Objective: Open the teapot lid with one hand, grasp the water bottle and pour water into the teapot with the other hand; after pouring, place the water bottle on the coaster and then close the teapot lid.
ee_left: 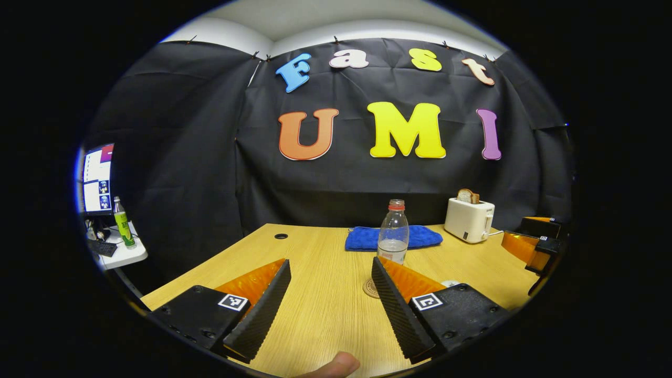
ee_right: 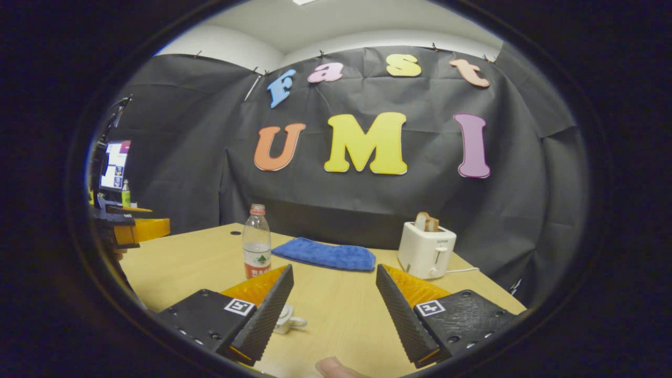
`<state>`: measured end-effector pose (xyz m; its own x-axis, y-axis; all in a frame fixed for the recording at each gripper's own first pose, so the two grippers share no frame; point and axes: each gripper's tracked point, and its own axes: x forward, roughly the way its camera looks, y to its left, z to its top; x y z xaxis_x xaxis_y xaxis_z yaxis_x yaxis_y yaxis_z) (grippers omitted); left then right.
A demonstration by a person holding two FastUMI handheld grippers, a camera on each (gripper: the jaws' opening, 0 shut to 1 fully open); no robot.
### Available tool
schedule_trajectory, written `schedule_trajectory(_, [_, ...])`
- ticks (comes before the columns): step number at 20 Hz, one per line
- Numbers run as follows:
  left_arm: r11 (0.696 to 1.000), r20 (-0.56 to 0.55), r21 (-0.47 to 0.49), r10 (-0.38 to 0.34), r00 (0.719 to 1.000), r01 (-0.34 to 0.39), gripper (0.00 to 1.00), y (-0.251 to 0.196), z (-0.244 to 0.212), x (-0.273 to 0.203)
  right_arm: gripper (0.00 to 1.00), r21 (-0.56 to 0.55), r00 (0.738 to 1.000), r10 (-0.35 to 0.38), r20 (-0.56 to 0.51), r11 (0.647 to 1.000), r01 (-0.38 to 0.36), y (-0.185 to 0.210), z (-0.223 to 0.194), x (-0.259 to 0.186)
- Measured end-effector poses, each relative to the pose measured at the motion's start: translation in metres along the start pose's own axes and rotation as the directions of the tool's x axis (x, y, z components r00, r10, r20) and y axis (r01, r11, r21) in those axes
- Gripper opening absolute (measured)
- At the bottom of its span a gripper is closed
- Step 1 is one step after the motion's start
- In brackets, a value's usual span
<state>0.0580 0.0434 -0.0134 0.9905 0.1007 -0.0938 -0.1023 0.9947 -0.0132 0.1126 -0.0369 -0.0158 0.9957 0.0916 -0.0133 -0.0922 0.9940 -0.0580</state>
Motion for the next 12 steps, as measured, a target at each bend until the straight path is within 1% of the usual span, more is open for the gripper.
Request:
schedule_trajectory(2, [1.000,0.032,-0.004,0.010,0.999,-0.010,0.98,0.011,0.010,0.002,0.95,0.031,1.000,0.008,0.013,0.999,-0.008,0.003,0.004,0.009])
schedule_trajectory(3, [1.000,0.046,-0.003,0.018,0.999,-0.017,0.98,0.016,0.015,0.004,0.97,0.037,1.000,0.011,0.014,0.999,-0.011,0.006,0.006,0.012])
schedule_trajectory(5, [1.000,0.049,0.002,0.006,0.999,-0.006,0.97,0.018,0.017,0.010,0.95,0.033,1.000,-0.017,0.023,0.999,0.017,0.004,0.011,0.017])
schedule_trajectory(8, [1.000,0.043,0.009,-0.019,0.999,0.018,0.97,0.012,0.013,0.016,0.95,0.004,0.998,-0.057,0.028,0.998,0.057,0.001,0.015,0.016])
schedule_trajectory(10, [1.000,0.047,0.009,-0.027,0.999,0.027,0.97,0.009,0.011,0.017,0.95,-0.005,0.997,-0.069,0.025,0.998,0.069,0.001,0.018,0.013])
schedule_trajectory(12, [1.000,0.055,0.014,-0.016,0.998,0.016,0.98,0.010,0.010,0.016,0.96,-0.003,0.997,-0.079,0.024,0.997,0.079,0.001,0.020,0.008])
